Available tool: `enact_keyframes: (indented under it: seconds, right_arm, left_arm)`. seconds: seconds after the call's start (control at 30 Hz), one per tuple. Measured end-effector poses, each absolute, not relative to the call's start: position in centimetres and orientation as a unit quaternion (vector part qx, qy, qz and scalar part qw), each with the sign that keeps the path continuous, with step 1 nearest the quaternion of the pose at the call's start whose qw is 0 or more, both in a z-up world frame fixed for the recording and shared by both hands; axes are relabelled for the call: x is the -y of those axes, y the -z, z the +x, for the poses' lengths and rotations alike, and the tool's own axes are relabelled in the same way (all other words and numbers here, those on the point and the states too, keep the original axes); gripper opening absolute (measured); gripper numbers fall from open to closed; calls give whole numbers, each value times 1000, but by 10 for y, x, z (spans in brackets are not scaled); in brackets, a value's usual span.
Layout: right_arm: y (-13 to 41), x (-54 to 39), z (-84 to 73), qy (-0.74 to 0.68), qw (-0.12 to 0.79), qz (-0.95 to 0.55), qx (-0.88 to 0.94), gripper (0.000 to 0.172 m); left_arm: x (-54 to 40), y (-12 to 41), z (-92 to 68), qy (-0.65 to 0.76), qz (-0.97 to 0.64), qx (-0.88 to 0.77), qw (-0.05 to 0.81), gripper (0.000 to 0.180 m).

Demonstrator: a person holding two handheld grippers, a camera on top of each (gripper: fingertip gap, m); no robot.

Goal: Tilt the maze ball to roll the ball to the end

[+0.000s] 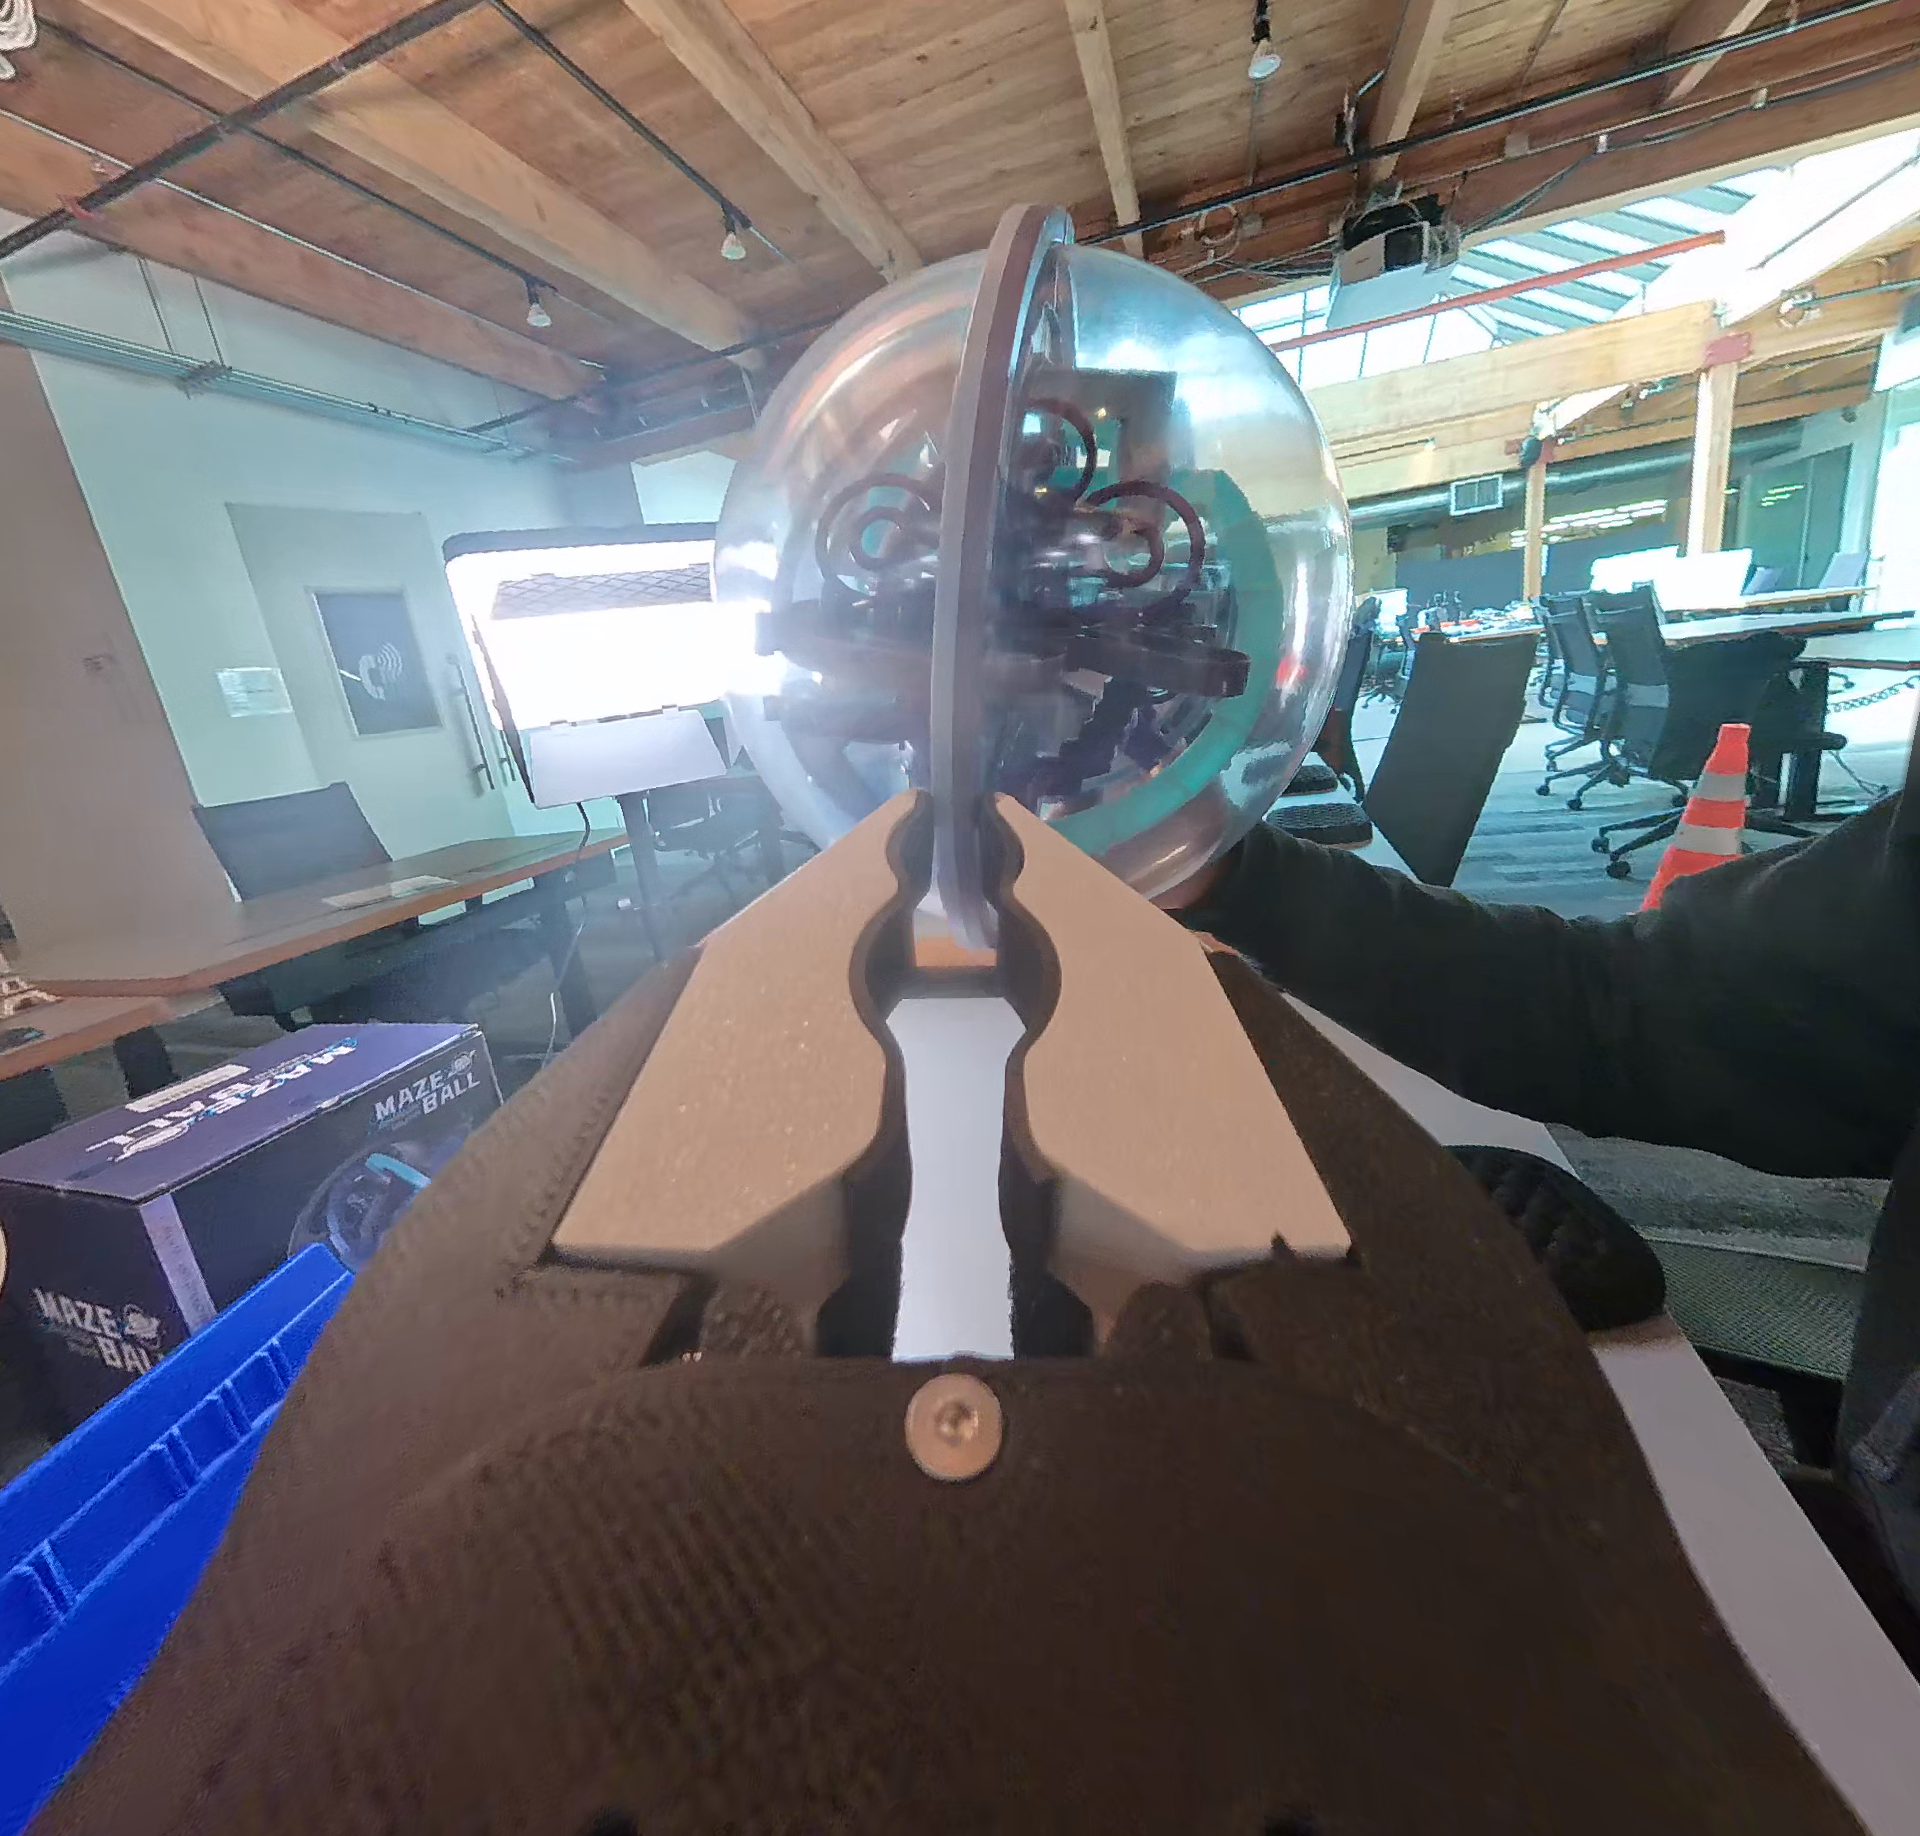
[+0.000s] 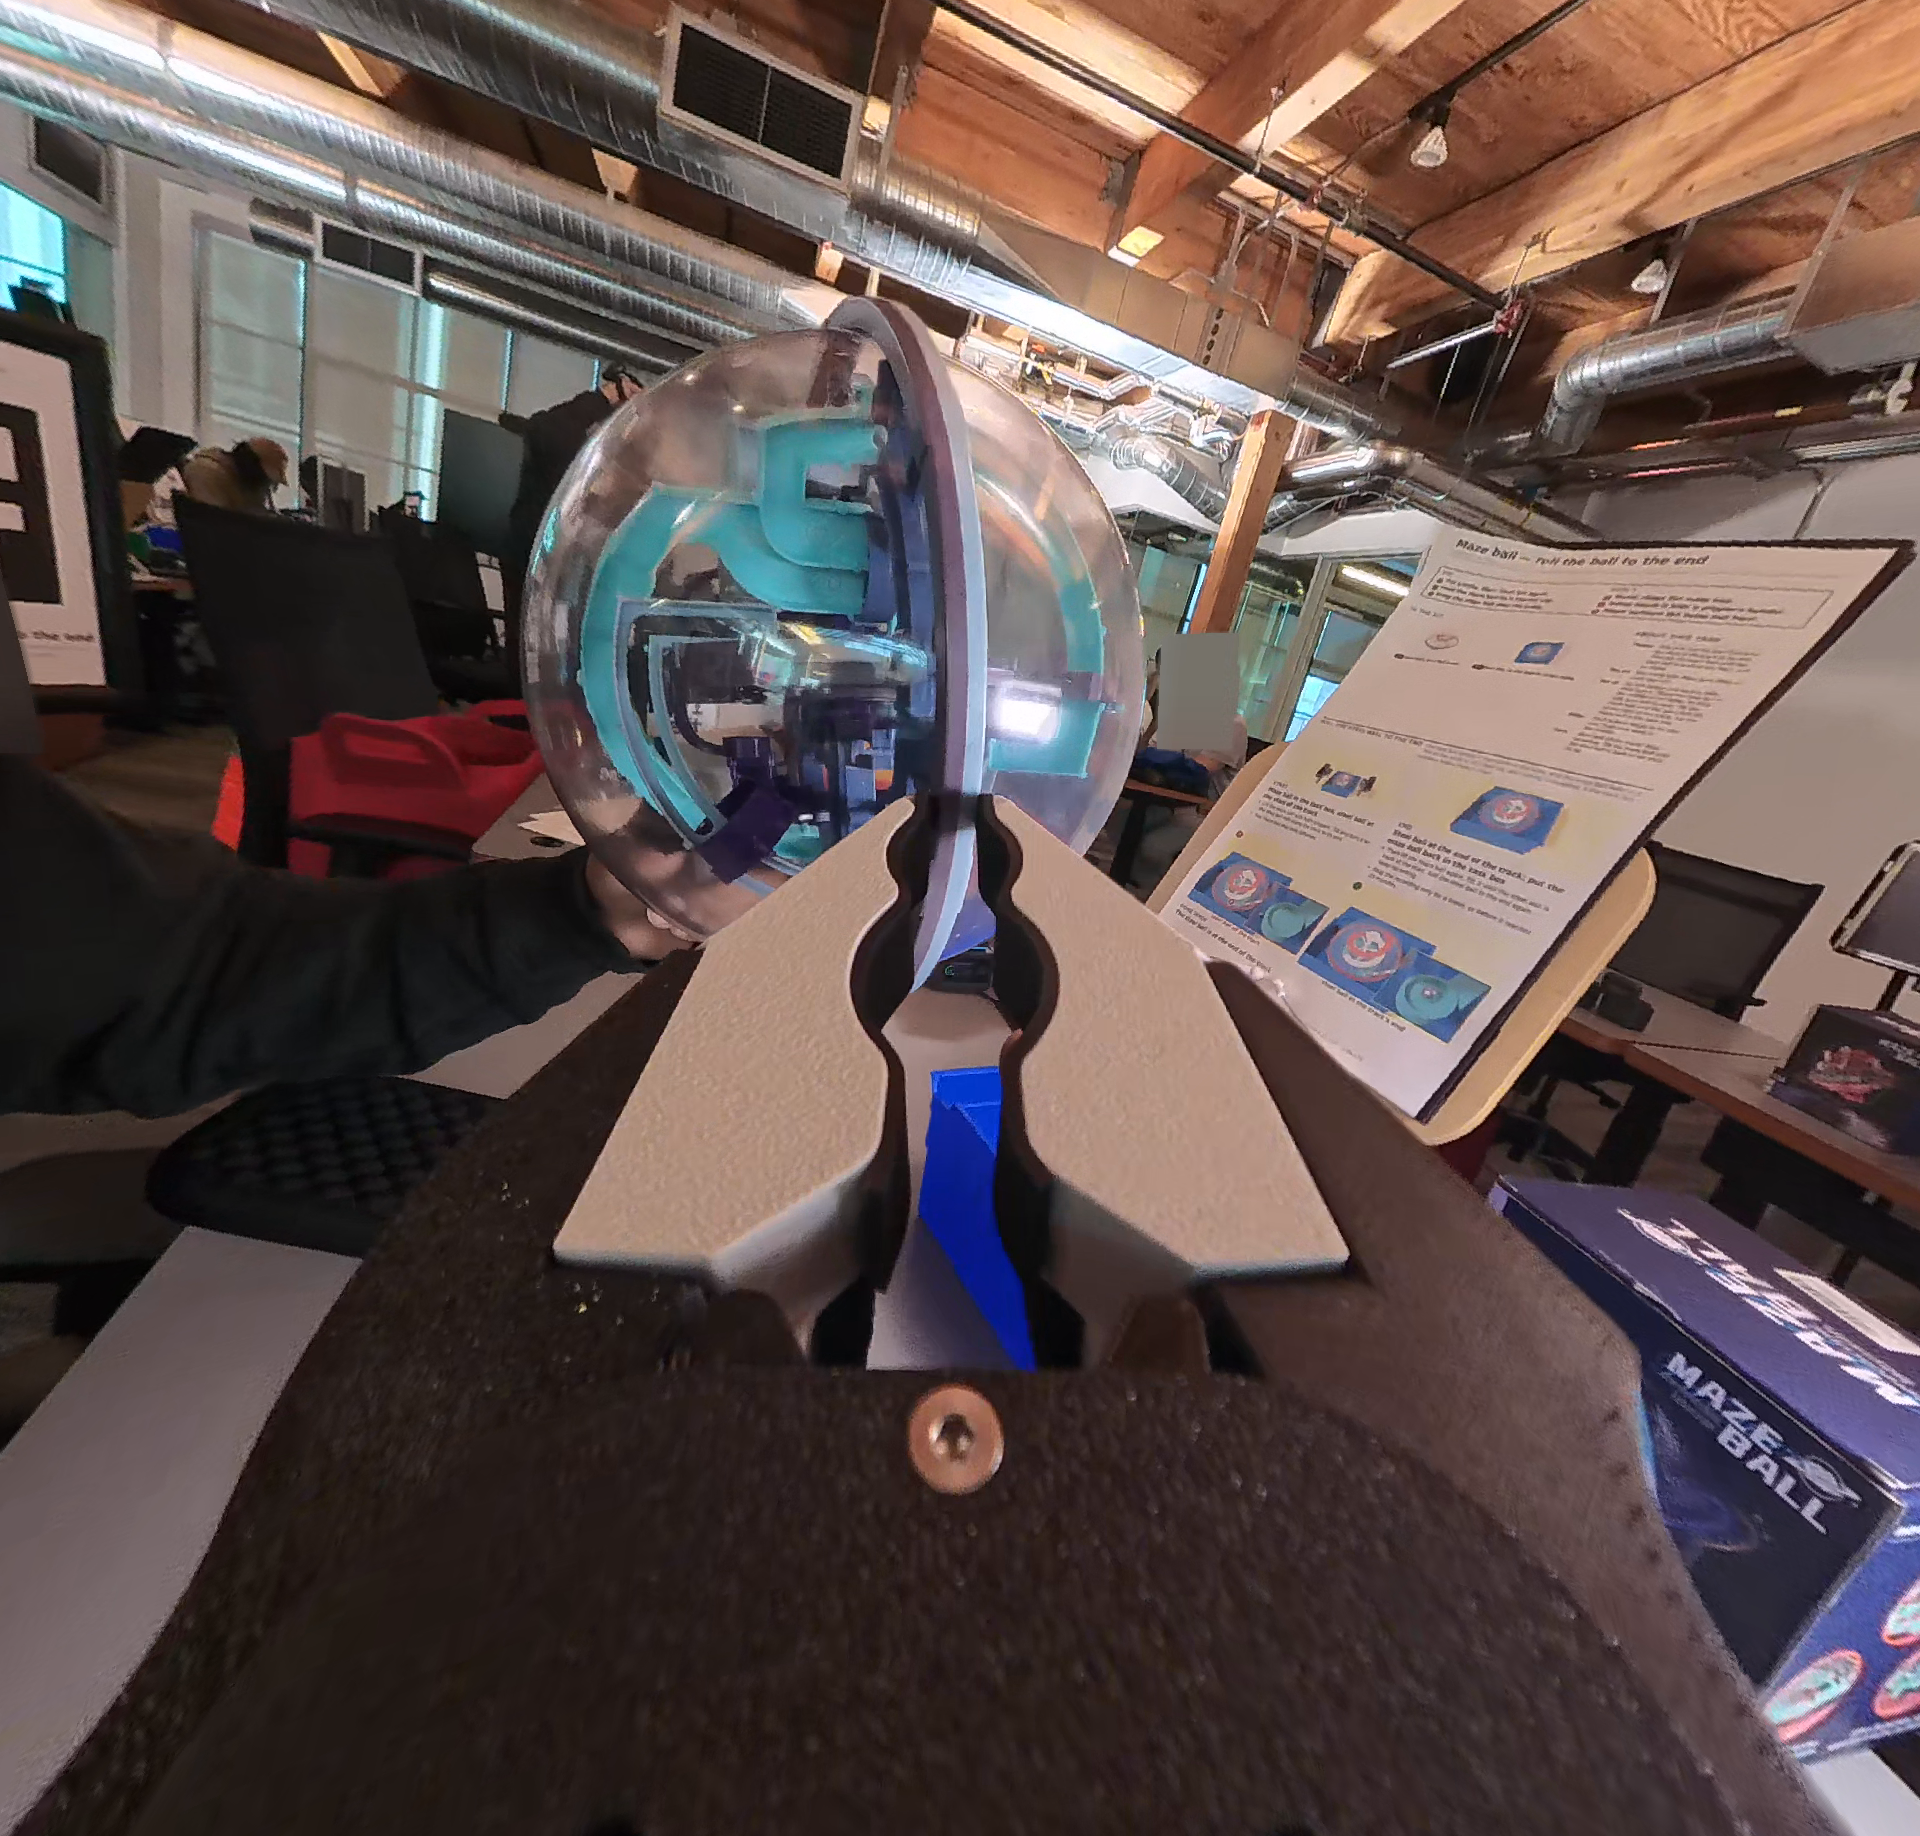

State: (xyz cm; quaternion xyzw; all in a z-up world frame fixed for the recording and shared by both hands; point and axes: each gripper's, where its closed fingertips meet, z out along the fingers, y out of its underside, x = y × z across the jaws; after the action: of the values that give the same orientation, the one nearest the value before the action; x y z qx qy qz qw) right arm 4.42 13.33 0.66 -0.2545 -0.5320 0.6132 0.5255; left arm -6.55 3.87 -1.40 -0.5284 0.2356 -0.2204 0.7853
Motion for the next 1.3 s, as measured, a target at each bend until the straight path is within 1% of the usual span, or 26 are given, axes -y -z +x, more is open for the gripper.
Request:
enact_keyframes:
  seconds: [0.23,0.53,0.83,1.3]
  right_arm:
    - [-5,-132,46,-620,529,-256,520,6]
    - [9,-130,40,-662,492,-272,496,6]
    - [30,-132,37,-661,462,-325,494,6]
    - [56,-134,41,-664,435,-363,488,6]
  left_arm:
    - [-36,7,-64,208,-533,-244,783,7]
    - [-25,-1,-62,204,-544,-240,778,7]
    - [-30,20,-68,250,-584,-188,749,6]
    - [-33,50,-64,278,-612,-166,722,7]
